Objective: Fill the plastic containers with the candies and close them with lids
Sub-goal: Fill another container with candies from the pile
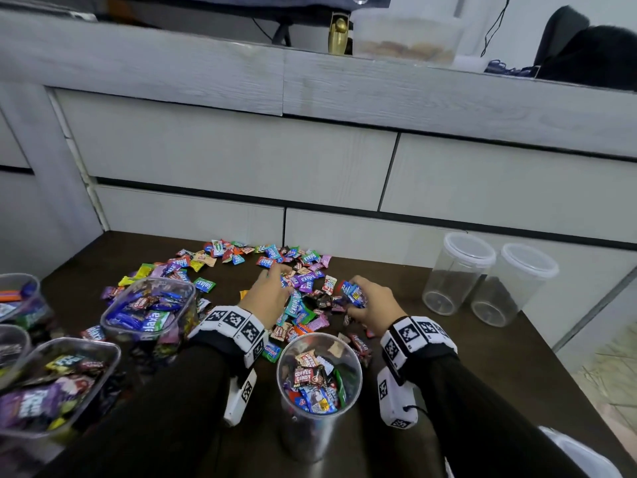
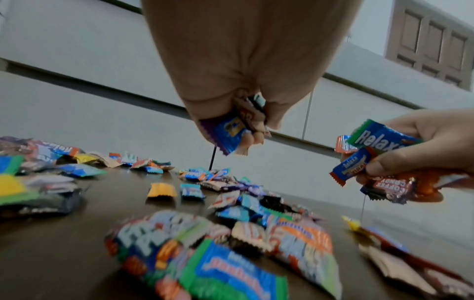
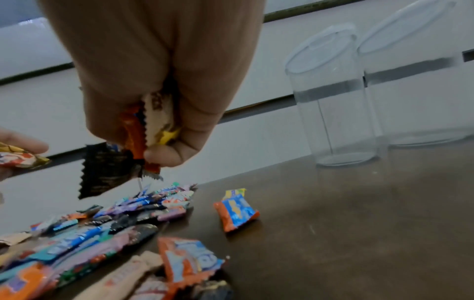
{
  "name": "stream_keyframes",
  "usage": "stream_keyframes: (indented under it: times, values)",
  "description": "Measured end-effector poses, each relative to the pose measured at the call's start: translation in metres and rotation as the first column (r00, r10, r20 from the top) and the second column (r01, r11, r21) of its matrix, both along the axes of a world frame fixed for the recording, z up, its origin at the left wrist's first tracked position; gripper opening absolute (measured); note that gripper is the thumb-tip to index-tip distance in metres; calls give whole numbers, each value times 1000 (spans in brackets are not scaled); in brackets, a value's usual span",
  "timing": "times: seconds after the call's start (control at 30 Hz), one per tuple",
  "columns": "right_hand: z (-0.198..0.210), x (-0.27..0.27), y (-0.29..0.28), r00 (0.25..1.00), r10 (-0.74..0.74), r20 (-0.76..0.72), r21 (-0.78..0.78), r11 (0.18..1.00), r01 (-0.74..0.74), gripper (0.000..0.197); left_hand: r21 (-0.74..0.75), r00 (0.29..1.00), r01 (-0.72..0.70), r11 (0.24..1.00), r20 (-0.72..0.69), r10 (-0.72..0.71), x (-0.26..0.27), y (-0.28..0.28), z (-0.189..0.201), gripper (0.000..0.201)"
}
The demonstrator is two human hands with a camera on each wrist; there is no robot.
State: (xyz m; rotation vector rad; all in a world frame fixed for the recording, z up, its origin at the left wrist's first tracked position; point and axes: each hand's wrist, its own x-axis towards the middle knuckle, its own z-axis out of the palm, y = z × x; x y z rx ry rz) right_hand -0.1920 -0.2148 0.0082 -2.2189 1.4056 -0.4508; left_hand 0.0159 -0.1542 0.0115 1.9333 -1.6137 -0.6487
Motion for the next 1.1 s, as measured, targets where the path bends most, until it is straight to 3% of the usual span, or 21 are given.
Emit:
stream_keyframes:
  times: [0.23, 0.5, 0.63, 0.8, 0.93, 1.1]
  values:
    - [27, -9, 30, 996, 45, 81, -95, 995, -38, 38, -227, 998, 51, 973, -12, -55, -3, 34, 40, 27]
    - [54, -12, 58, 996, 49, 81, -118, 992, -39, 36, -513, 977, 67, 856, -141, -161, -44, 86, 84, 20]
    - [57, -15, 67, 990, 51, 131, -117, 993, -36, 30, -500, 935, 204, 842, -154, -319, -63, 114, 74, 18]
    - [56, -17, 74, 987, 60, 150, -99, 994, -45, 29, -433, 906, 386, 814, 15, -422, -65, 129, 50, 20]
    - [55, -19, 77, 988, 53, 143, -113, 993, -37, 28, -422, 905, 424, 801, 154, -397, -64, 130, 47, 22]
    - [55, -22, 79, 993, 48, 104, -117, 992, -36, 33, -419, 912, 410, 810, 162, -378, -62, 131, 44, 16]
